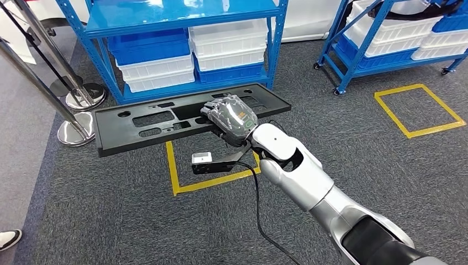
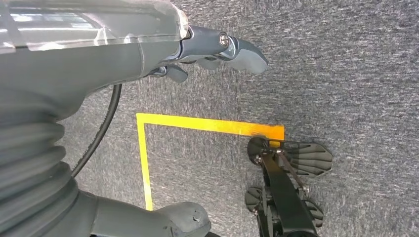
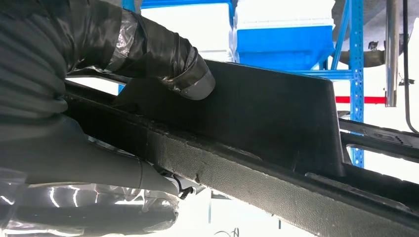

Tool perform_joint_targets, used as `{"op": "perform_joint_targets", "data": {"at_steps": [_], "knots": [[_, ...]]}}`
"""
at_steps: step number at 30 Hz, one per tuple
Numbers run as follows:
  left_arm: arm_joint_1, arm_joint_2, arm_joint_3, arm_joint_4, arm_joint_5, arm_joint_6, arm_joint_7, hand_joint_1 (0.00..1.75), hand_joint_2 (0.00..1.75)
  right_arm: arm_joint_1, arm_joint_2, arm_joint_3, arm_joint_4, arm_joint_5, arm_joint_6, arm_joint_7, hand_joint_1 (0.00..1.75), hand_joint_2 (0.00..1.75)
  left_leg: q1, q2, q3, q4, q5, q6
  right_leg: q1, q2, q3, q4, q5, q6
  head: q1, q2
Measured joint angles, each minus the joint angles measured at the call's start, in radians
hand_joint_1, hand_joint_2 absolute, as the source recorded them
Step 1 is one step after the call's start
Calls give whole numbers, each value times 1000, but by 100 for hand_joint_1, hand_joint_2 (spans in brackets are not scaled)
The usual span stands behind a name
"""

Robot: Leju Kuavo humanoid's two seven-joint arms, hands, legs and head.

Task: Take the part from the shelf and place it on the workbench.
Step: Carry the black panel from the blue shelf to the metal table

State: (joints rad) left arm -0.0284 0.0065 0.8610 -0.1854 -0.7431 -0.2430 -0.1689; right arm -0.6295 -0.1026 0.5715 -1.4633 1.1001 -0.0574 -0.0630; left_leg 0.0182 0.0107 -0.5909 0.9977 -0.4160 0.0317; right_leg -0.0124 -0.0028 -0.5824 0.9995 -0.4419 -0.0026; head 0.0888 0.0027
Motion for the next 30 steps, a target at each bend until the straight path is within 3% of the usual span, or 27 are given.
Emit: {"op": "perform_joint_targets", "data": {"at_steps": [3, 5, 8, 9, 10, 12, 14, 16, 18, 20, 21, 23, 25, 26, 27, 29, 30], "knots": [[0, 0, 0, 0, 1, 0, 1, 0, 175, 0, 0, 0, -1, 0, 0, 0, 175, 175, 3, -2, 3, -11, 7, -7, 1, -6, 4, -3, 0, 5, 0, 0], [-1, -1, 0, 0, 1, 0, 2, 0, 175, -2, 0, 0, -1, -1, 0, 0, 175, 175, 13, -8, 11, -31, 20, -17, 0, -6, -8, 29, -31, 13, 0, 0], [-1, -1, 0, 0, 1, 0, 4, 0, 175, 1, -1, 0, -1, -2, 0, -1, 175, 175, 17, -21, 5, -37, 29, -22, -8, -2, -85, 205, -132, 29, 0, 0], [0, -2, 0, 0, 0, 0, 4, 0, 175, 4, -1, 0, 0, -2, 0, -1, 175, 175, 18, -28, 1, -35, 29, -23, -12, -2, -103, 249, -147, 34, 0, 0], [0, -2, 0, 0, 0, 0, 4, 0, 175, 6, -1, 0, 0, -2, 0, -1, 175, 175, 19, -35, -2, -32, 30, -25, -16, -2, -105, 259, -142, 39, 0, 0], [0, -2, 0, 0, -1, 0, 4, 0, 175, 7, -1, 0, 0, -2, 0, -1, 175, 175, 24, -54, -8, -22, 28, -32, -25, 5, -54, 171, -85, 47, 0, 0], [0, -2, 0, 0, -2, 0, 4, 0, 175, 7, -3, 0, 1, -2, 0, -1, 175, 175, 27, -72, -17, -8, 26, -47, -30, 41, 9, 53, -45, 47, 0, 0], [1, -2, 0, 0, -3, 1, 4, 0, 175, 9, -4, 0, 2, -1, 0, -1, 175, 175, 27, -88, -28, -2, 29, -65, -26, 61, 24, 16, -43, 33, 0, 0], [3, -2, 0, 0, -4, 1, 3, 0, 175, 11, -5, 1, 2, -1, 0, -2, 175, 175, 29, -101, -34, -5, 35, -79, -20, 42, 19, 21, -39, 15, 0, 0], [6, -3, 0, 0, -6, 1, 2, 0, 175, 12, -5, 2, 2, -1, 0, -2, 175, 175, 30, -81, -49, 21, 17, -84, -20, 22, 19, 17, -33, -4, 0, 0], [6, -3, 0, 0, -7, 1, 2, 0, 175, 12, -5, 1, 1, -1, 0, -2, 175, 175, 29, -60, -69, 64, -9, -84, -18, 12, 19, 14, -30, -13, 0, 0], [5, -3, 0, 0, -8, 1, 1, 0, 175, 15, -5, 1, 0, -1, 0, -1, 175, 175, 25, -24, -131, 209, -83, -78, -8, -11, 15, 14, -29, -25, 0, 0], [5, -3, 0, 0, -10, 1, 1, 0, 175, 21, -6, 1, 0, -1, 0, -2, 175, 175, 21, -18, -167, 305, -116, -71, 3, -34, 12, 18, -30, -30, 0, 0], [5, -3, 0, 0, -10, 1, 1, 0, 175, 22, -6, 1, 0, -1, 0, -2, 175, 175, 18, -16, -156, 294, -104, -65, 8, -45, 11, 21, -32, -32, 0, 0], [6, -3, 0, 0, -11, 1, 1, 0, 175, 23, -6, 1, 0, -1, 0, -2, 175, 175, 14, -10, -125, 244, -79, -58, 12, -56, 11, 23, -34, -33, 0, 0], [5, -2, 0, 0, -11, 0, -1, 0, 175, 23, -6, 1, -1, -1, 0, -1, 175, 175, -1, 35, -48, 109, -37, -38, 20, -77, 11, 28, -39, -32, 0, 0], [3, -1, 0, 0, -11, -1, -2, 0, 175, 23, -6, 1, -2, -1, -1, -1, 175, 175, -8, 53, -24, 64, -28, -30, 23, -86, 11, 30, -41, -29, 0, 0]]}}
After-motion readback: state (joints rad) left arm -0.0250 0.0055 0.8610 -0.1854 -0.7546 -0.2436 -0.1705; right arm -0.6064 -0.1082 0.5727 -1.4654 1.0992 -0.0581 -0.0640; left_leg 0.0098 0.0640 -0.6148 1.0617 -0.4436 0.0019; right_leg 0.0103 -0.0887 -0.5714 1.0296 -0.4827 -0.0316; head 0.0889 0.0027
